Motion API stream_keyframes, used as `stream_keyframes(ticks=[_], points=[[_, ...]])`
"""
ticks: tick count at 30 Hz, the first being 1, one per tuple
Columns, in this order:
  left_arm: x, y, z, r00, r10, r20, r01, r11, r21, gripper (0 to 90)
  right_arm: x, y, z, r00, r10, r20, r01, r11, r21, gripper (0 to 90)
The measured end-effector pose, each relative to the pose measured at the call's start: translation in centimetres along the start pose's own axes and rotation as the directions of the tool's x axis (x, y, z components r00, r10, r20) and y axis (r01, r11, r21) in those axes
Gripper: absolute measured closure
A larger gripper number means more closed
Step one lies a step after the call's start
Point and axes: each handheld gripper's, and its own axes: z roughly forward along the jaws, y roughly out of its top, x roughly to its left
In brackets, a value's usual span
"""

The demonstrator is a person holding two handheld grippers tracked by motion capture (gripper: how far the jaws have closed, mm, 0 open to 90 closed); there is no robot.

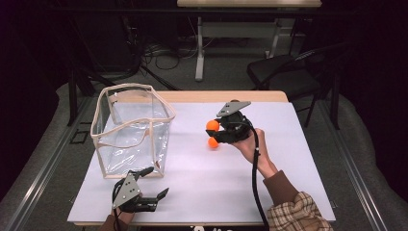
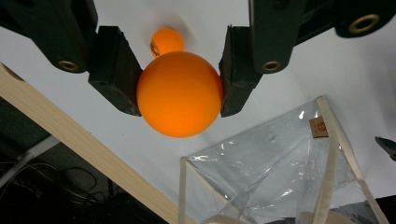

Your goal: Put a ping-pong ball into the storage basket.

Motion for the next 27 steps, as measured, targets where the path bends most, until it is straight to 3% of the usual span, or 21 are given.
stream_keyframes(ticks=[7, 23, 24, 27], points=[[0.3, -0.2, 0.2, 0.9999, -0.015, 0.001, 0.015, 0.9999, 0.001, 15.7, -0.4, 0.5, 0.5, 0.9999, -0.002, -0.012, 0.002, 1.000, -0.001, 50.9], [0.5, -0.1, 0.5, 0.9996, -0.008, 0.028, 0.008, 1.0000, -0.001, 15.8, -0.4, 1.1, 1.4, 0.9997, 0.001, -0.024, 0.000, 1.000, 0.016, 50.9], [0.5, -0.1, 0.5, 0.9995, -0.008, 0.031, 0.008, 1.0000, -0.002, 15.8, -0.2, 2.0, 1.8, 0.9995, -0.014, -0.030, 0.014, 1.000, 0.017, 50.9], [0.4, -0.1, 0.5, 0.9994, -0.009, 0.032, 0.009, 1.0000, 0.001, 15.8, -0.2, 2.5, 1.9, 0.9994, -0.014, -0.032, 0.014, 1.000, 0.011, 50.9]])
